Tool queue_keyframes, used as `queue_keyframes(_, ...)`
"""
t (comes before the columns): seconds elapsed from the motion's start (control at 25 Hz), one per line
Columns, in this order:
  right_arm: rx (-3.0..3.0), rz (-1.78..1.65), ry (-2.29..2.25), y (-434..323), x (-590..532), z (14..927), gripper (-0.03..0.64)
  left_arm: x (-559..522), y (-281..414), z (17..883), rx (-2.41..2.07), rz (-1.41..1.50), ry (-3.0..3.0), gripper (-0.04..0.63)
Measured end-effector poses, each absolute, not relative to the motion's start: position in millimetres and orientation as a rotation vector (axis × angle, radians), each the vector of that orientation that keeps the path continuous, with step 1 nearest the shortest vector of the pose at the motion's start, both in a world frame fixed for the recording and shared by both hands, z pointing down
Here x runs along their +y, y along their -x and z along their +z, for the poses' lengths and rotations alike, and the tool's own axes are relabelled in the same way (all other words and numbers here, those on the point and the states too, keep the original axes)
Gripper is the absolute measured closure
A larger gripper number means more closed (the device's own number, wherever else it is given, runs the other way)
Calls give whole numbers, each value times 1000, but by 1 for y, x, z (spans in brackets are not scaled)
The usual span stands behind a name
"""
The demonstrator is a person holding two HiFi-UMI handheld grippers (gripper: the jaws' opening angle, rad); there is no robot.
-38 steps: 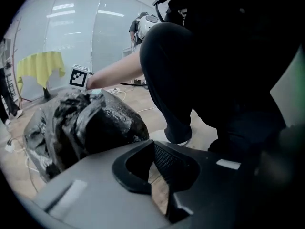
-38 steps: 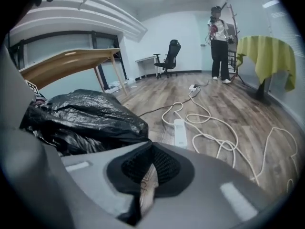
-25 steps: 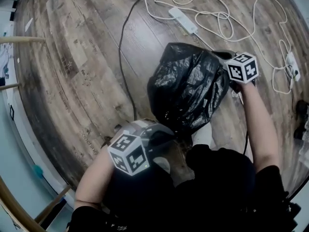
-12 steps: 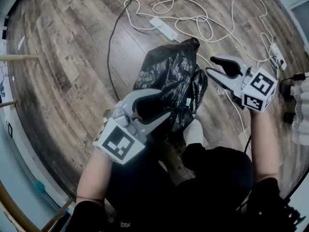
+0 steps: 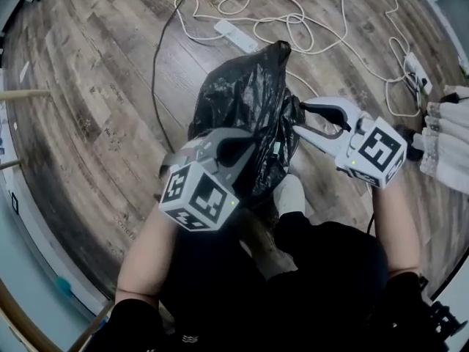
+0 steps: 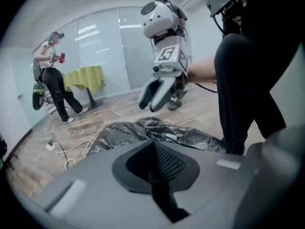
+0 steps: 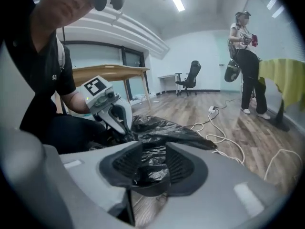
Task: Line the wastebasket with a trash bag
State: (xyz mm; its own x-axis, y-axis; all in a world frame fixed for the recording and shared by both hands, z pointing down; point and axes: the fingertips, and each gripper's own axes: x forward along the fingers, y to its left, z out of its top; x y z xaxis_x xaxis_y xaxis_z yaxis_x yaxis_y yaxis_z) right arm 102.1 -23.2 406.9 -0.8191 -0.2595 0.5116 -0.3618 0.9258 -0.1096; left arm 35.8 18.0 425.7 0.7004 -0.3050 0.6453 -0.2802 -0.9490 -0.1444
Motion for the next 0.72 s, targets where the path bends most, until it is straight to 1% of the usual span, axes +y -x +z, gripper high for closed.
queue_keyframes(0.24, -2456, 119, -276, -71, -15, 419, 472, -3, -8, 388, 720, -866, 3013, 588)
queue_keyframes(0.28, -2420, 79, -260, -66, -16, 424, 451, -6, -4, 384, 748, -833, 3025, 588)
queue_keyframes(0.32, -2376, 33, -237, -62, -16, 432, 396, -8, -1, 381, 775, -813, 3030, 588)
queue_keyframes(0.36, -2330, -14, -202, -58, -15, 442, 373, -10, 3, 378, 800, -803, 3027, 588)
queue_keyframes(0.48, -2224, -110, -75, -49, -9, 469, 379, -17, 17, 377, 876, -806, 3009, 588)
queue_keyframes(0.52, -2231, -120, -68, -47, -8, 471, 425, -19, 23, 378, 902, -816, 3001, 588)
queue_keyframes(0.56, -2256, -123, -87, -46, -10, 469, 600, -21, 30, 381, 928, -831, 2992, 588)
queue_keyframes(0.6, -2285, -123, -120, -47, -13, 465, 615, -22, 37, 384, 951, -852, 2981, 588)
queue_keyframes(0.72, -2334, -129, -209, -61, -21, 450, 615, -24, 63, 396, 1018, -907, 2961, 588)
